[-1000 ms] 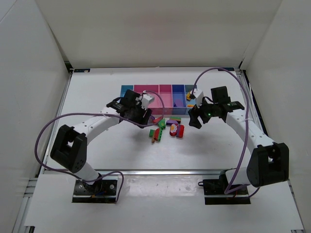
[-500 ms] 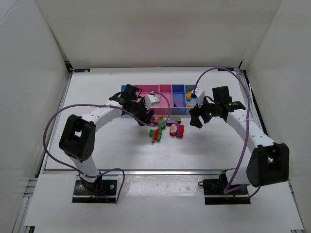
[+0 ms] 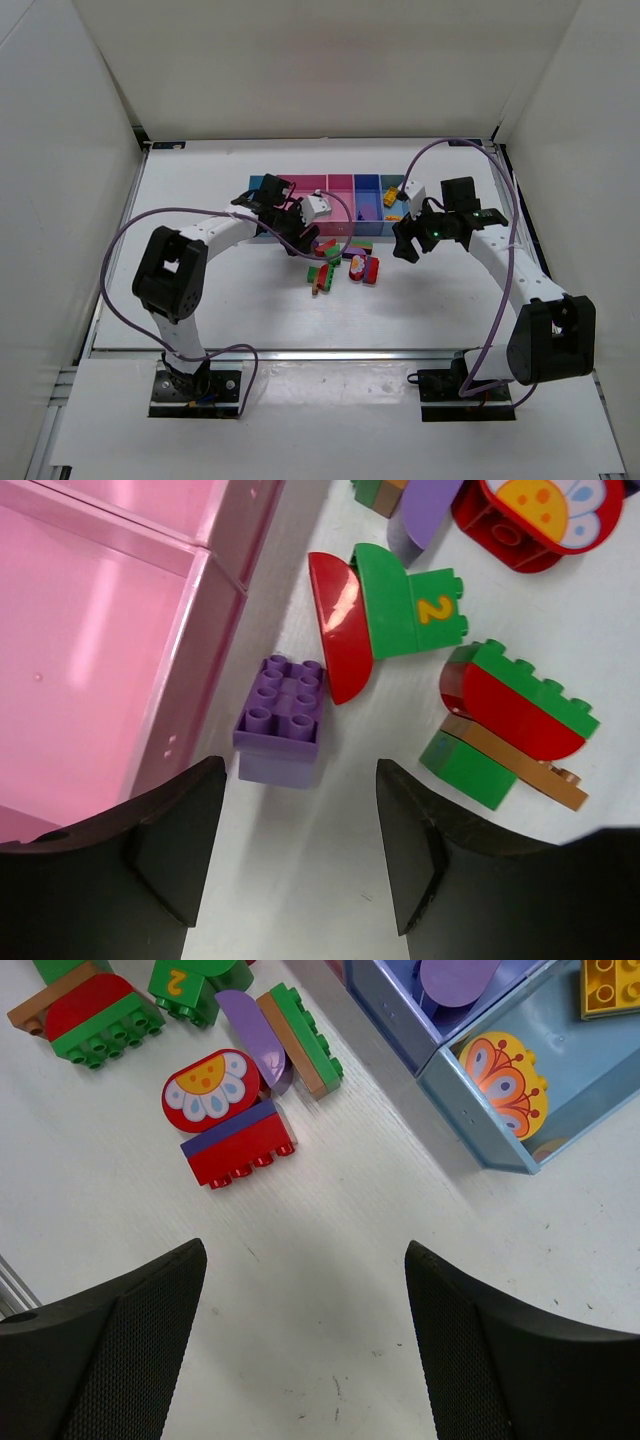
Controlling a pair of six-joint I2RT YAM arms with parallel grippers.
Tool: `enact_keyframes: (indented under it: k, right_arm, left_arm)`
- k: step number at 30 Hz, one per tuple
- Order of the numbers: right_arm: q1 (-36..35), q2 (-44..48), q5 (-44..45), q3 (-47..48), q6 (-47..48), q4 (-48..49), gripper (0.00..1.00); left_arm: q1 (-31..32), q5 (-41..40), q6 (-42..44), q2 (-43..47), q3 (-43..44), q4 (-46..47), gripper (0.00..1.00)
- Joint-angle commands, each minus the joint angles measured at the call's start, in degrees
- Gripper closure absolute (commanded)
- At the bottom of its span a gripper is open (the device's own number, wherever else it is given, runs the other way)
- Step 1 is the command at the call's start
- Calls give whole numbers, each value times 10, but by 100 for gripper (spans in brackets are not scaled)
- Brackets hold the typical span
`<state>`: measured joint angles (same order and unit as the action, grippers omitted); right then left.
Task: Sort the legos into containers by color
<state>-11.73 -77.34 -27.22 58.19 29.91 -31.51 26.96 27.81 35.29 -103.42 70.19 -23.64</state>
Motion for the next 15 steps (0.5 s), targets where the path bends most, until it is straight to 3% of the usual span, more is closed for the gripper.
enact_keyframes:
  k: [1, 15]
  right_arm:
    - [3, 12, -13, 5, -6, 6, 17]
    - [6, 5, -14, 3, -8, 7, 17]
  left_arm:
    - [-2, 0, 12, -1, 24, 19, 27]
    - [-2, 5, 22, -40, 58, 21, 29]
